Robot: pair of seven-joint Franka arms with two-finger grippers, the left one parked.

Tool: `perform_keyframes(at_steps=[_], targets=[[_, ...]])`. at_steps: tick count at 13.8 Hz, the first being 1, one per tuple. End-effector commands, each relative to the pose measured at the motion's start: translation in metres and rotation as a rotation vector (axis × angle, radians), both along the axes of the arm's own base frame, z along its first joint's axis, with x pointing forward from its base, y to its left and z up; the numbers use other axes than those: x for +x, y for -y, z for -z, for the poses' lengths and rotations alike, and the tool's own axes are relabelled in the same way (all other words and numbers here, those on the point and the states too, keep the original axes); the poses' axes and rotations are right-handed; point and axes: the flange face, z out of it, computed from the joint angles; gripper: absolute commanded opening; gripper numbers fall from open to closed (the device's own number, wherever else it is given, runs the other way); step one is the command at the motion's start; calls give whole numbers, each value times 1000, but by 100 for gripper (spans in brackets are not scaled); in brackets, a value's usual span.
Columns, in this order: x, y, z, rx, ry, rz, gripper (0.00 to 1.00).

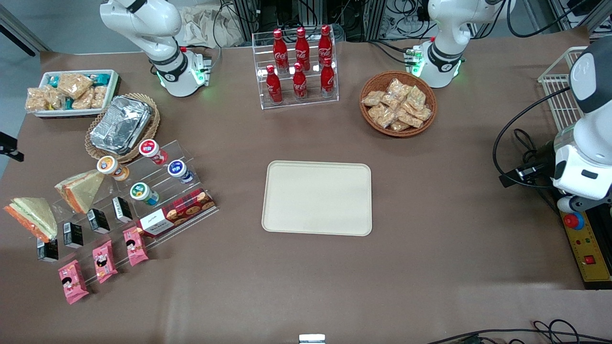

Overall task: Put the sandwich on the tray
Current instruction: 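Move the right gripper over the wrapped sandwiches on the acrylic rack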

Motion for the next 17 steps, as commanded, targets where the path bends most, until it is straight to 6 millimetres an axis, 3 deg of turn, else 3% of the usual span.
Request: perform_keyframes(at_steps=[1,4,8,12,15,17], targets=[[8,38,21,10,35,-92,98],[6,83,58,29,26,-154,98],[17,105,97,25,43,-208,98],[31,105,119,3,48,-221,98],[37,105,147,25,17,-222,98],[42,102,151,22,19,-232,98]])
